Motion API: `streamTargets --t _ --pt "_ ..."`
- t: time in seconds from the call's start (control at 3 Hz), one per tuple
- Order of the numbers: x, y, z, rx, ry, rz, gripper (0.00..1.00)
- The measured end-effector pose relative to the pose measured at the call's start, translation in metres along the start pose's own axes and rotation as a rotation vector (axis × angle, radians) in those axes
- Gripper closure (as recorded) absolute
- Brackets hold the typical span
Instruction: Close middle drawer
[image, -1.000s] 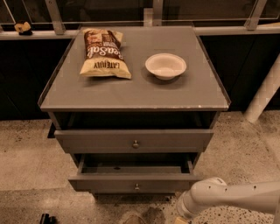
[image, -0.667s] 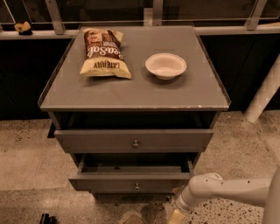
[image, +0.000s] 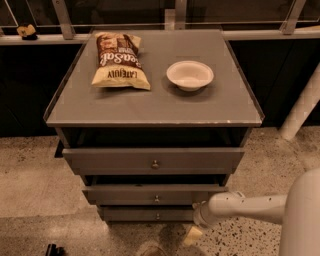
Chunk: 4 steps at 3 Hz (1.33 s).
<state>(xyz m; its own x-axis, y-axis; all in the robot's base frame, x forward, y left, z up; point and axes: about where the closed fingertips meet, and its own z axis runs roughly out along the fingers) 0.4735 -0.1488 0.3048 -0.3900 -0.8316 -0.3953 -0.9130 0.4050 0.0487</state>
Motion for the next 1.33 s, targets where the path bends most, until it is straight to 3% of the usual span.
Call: streamTargets --t 0.33,1.0,1.33 --pt "-0.002 -0.005 0.001 0.012 -0.005 0.003 0.00" --pt "-0.020 -0.030 -0.003 0.134 -0.053 0.057 0.00" --pt "-0.020 -0.030 -0.003 0.134 -0.053 0.057 0.00"
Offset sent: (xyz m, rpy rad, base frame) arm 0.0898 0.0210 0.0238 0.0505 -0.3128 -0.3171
